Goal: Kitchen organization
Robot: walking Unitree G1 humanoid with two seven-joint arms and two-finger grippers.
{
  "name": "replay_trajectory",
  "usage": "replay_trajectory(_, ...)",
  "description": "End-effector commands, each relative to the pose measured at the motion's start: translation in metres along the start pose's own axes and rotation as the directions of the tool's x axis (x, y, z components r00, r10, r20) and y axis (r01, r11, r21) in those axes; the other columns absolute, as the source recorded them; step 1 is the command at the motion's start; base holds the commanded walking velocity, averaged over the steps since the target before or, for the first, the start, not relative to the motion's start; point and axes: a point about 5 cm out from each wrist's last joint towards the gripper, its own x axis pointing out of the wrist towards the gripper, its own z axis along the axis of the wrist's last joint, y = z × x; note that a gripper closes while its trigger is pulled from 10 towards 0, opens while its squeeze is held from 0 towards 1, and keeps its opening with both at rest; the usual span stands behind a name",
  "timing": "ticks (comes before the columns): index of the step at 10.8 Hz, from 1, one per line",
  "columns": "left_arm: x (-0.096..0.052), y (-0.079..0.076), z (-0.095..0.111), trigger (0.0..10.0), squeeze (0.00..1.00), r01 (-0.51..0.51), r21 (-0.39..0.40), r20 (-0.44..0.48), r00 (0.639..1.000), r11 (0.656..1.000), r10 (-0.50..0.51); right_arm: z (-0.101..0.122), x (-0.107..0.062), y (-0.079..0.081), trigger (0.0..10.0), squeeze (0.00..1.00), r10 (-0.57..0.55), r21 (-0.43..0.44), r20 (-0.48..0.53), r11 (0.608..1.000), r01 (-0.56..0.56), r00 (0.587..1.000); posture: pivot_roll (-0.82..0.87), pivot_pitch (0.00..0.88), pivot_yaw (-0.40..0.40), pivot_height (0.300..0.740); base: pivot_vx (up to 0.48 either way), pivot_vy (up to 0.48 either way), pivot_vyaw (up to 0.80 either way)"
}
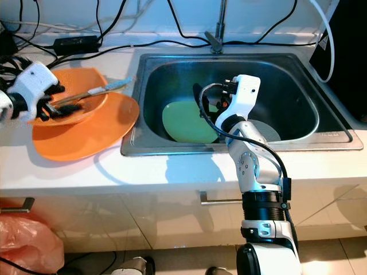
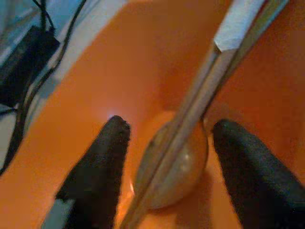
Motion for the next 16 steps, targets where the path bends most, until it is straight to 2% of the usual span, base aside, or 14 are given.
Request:
replay_trajectory(1,-0.0019,0.005,0.003,1.1,0.0,-0.018,0.003,0.004,1.0,1.0,0.018,-0.0014,-0.0012,-0.0003,10.0,0.0,-0.005,-0.009,-0.011,1.0,0.005,1.0,0.14,0.082,0.036,0.74,0.0,0.0,0.0)
replay_trajectory(2,-0.0025,0.0074,0.0029,0.0,0.0,-0.029,0.0,0.003,1.0,1.0,0.029,-0.0011,-0.0009,-0.001,10.0,0.0,-0.01,-0.009,-0.011,1.0,0.01,1.0,0.14,0.08,0.037,0.74,0.0,0.0,0.0)
replay_trajectory(11,0.0002,0.0083,0.0024,0.0,0.0,-0.01,0.011,-0.008,1.0,1.0,0.01,-0.0012,-0.0008,-0.0048,10.0,0.0,-0.033,-0.008,-0.011,0.999,0.033,0.999,0.14,0.073,0.042,0.74,0.0,0.0,0.0)
replay_trajectory(16,0.0021,0.0086,0.0061,0.0,0.0,-0.068,-0.001,0.057,0.996,0.998,0.068,-0.0023,-0.0013,-0.0076,10.0,0.0,-0.048,-0.008,-0.018,0.999,0.048,0.999,0.14,0.075,0.035,0.74,0.0,0.0,0.0)
